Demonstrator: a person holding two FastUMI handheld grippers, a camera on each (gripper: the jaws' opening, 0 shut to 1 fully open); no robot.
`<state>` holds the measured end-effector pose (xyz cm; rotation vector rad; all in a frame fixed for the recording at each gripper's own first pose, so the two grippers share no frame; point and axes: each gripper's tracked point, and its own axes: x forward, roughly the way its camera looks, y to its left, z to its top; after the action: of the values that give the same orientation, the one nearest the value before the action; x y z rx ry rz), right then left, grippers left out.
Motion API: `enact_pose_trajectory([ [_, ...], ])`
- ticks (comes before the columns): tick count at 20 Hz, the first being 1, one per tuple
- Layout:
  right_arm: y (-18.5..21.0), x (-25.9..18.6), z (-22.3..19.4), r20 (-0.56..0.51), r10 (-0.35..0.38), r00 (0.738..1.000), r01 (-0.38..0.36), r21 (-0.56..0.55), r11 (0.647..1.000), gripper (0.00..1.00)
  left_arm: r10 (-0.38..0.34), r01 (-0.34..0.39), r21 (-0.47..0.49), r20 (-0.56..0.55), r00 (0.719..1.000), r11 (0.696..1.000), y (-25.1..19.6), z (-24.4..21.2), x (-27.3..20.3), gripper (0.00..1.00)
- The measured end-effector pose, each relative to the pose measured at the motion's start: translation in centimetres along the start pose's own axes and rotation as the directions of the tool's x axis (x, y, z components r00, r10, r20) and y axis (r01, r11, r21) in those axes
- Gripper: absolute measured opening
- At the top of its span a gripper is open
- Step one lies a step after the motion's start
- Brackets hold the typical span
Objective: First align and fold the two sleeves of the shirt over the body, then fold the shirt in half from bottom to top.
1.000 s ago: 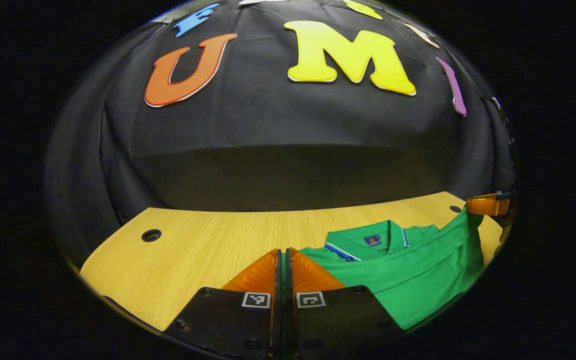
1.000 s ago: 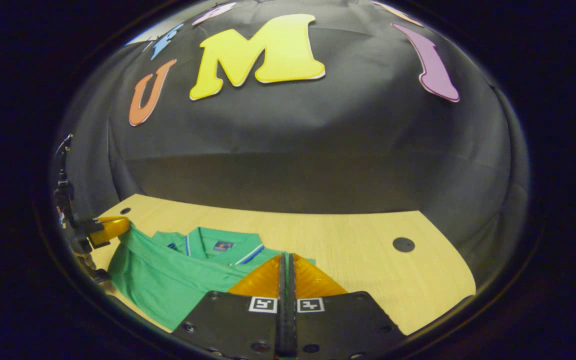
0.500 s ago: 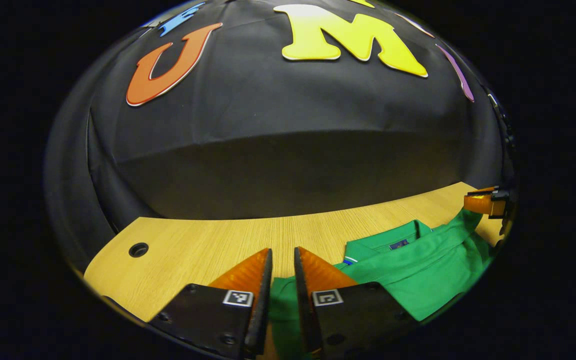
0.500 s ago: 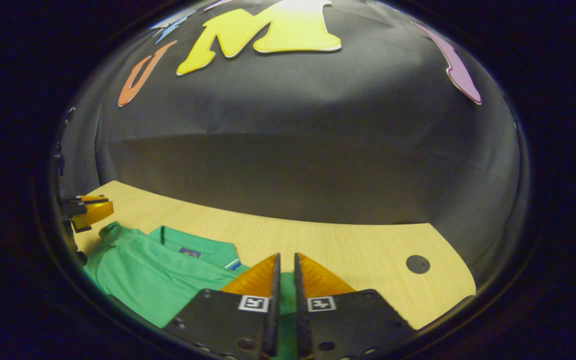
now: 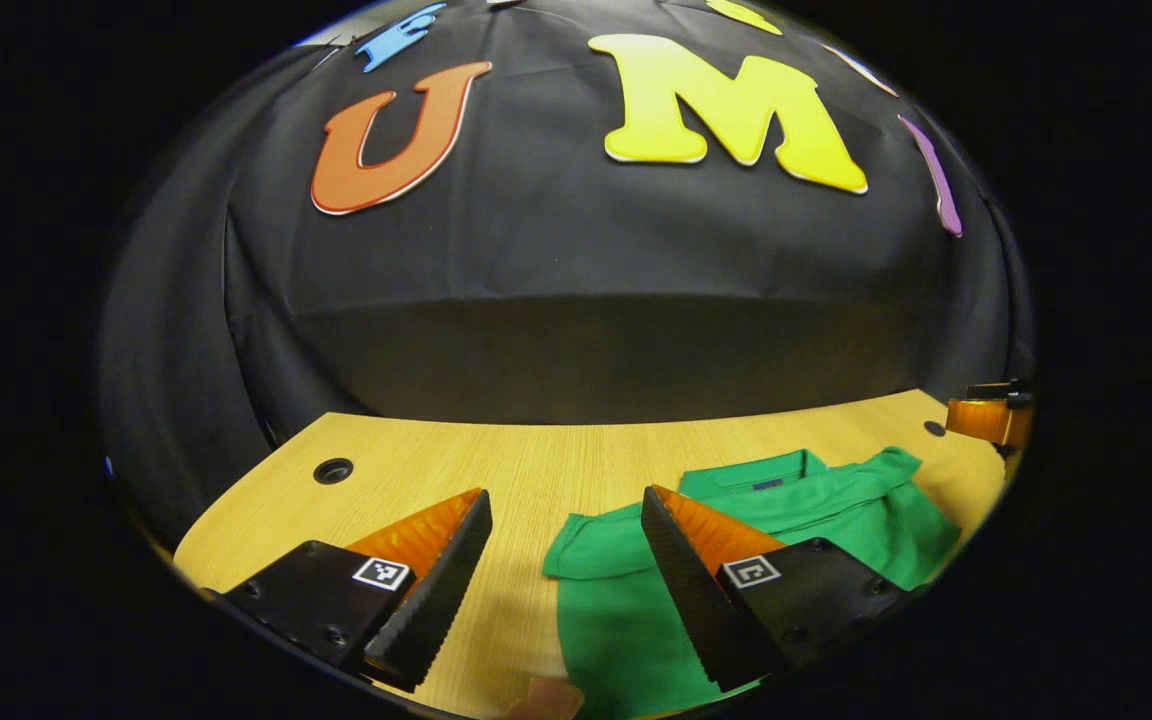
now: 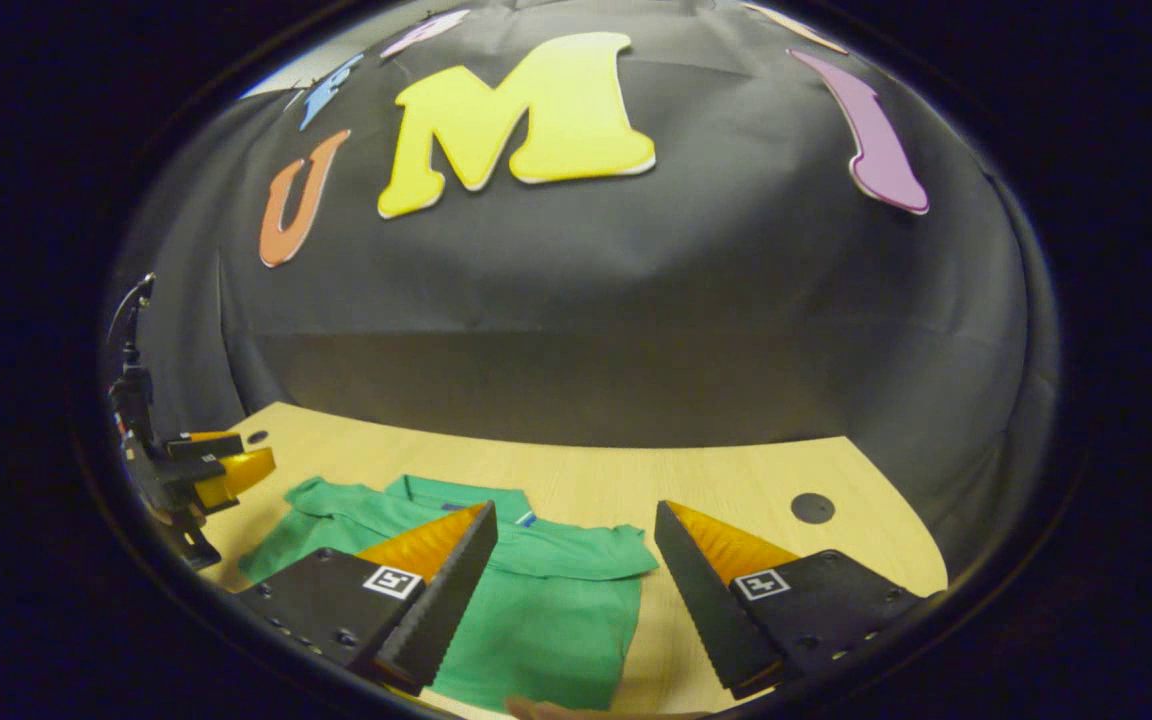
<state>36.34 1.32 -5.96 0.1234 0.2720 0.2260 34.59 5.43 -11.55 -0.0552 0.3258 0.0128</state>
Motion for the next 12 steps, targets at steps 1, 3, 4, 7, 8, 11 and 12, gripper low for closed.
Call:
enact_pose_trajectory([
  [1, 0.1, -1.7, 0.8, 0.029, -0.007, 1.000, 0.008, -0.027, 1.000, 0.98, -0.009, 0.009, -0.006, 0.014, 1.000, 1.000, -0.3, 0.9, -2.0, 0.98],
  [3, 0.5, -5.3, 2.4, 0.092, -0.020, 0.996, 0.026, -0.066, 0.997, 0.97, 0.003, -0.003, 0.000, 0.074, 0.997, 1.000, -0.1, 3.2, -6.1, 0.97],
  [4, 0.8, -7.2, 2.6, 0.106, -0.021, 0.994, 0.029, -0.078, 0.997, 0.97, 0.008, -0.008, 0.006, 0.106, 0.994, 1.000, 0.0, 4.3, -8.6, 0.97],
  [7, 1.5, -13.2, 3.6, 0.144, -0.026, 0.989, 0.041, -0.106, 0.993, 0.98, -0.002, 0.001, 0.008, 0.155, 0.988, 1.000, -0.7, 6.0, -15.7, 0.96],
  [8, 1.7, -15.3, 4.0, 0.166, -0.029, 0.986, 0.049, -0.118, 0.992, 0.97, -0.010, 0.008, 0.014, 0.165, 0.986, 1.000, -1.1, 6.3, -17.8, 0.96],
  [11, 2.2, -21.4, 4.1, 0.207, -0.050, 0.977, 0.083, -0.154, 0.985, 0.96, -0.015, 0.009, 0.031, 0.196, 0.981, 0.999, -1.8, 6.4, -24.0, 0.96],
  [12, 2.3, -23.5, 4.0, 0.217, -0.061, 0.974, 0.099, -0.168, 0.981, 0.95, -0.017, 0.011, 0.032, 0.197, 0.980, 0.999, -2.1, 5.9, -25.8, 0.96],
])
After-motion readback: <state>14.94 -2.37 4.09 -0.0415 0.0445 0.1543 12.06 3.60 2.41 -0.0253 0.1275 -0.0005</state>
